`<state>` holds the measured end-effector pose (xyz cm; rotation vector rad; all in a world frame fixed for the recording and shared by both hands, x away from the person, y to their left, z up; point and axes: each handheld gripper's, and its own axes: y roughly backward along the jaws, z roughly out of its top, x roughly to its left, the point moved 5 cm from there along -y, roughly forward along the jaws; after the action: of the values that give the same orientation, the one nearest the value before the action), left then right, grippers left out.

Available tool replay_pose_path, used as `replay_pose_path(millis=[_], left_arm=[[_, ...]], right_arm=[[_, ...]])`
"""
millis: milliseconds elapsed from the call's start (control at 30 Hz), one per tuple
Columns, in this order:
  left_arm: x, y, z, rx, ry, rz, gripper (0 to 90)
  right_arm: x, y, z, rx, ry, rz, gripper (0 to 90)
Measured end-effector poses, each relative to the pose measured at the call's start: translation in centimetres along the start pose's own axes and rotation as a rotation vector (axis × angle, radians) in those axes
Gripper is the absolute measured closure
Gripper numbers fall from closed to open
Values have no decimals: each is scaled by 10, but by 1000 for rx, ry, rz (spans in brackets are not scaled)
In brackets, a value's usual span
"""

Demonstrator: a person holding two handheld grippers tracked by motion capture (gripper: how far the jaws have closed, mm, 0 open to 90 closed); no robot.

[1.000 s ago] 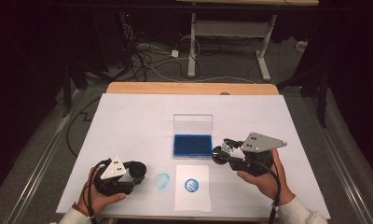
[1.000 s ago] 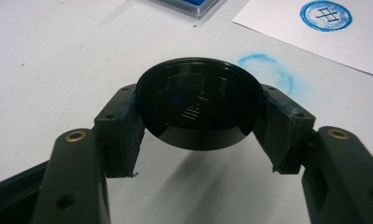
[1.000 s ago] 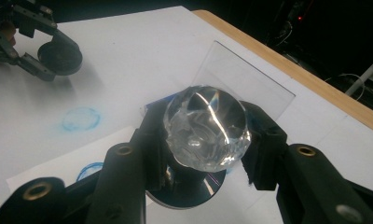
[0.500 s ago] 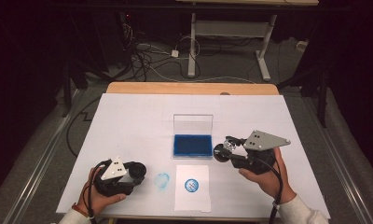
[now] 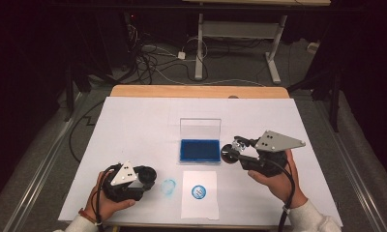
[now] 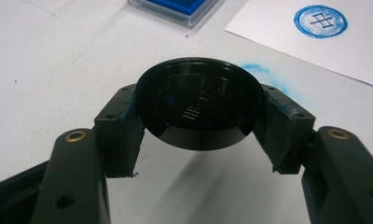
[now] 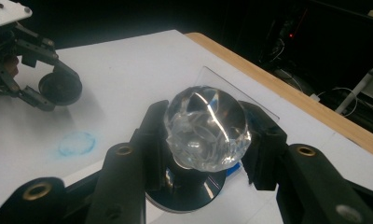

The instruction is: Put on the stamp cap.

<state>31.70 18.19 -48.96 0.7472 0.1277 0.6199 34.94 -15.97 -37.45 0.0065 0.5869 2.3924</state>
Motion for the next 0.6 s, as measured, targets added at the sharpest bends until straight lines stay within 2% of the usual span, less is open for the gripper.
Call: replay_pose_path(millis=[267, 600], left_arm=[[-2, -16, 18, -7, -27, -20, 367], [-17, -34, 43, -27, -73, -69, 367]], right_arm=[[2, -8, 8, -11, 6, 8, 573], [10, -25, 18, -19, 10, 38, 572]])
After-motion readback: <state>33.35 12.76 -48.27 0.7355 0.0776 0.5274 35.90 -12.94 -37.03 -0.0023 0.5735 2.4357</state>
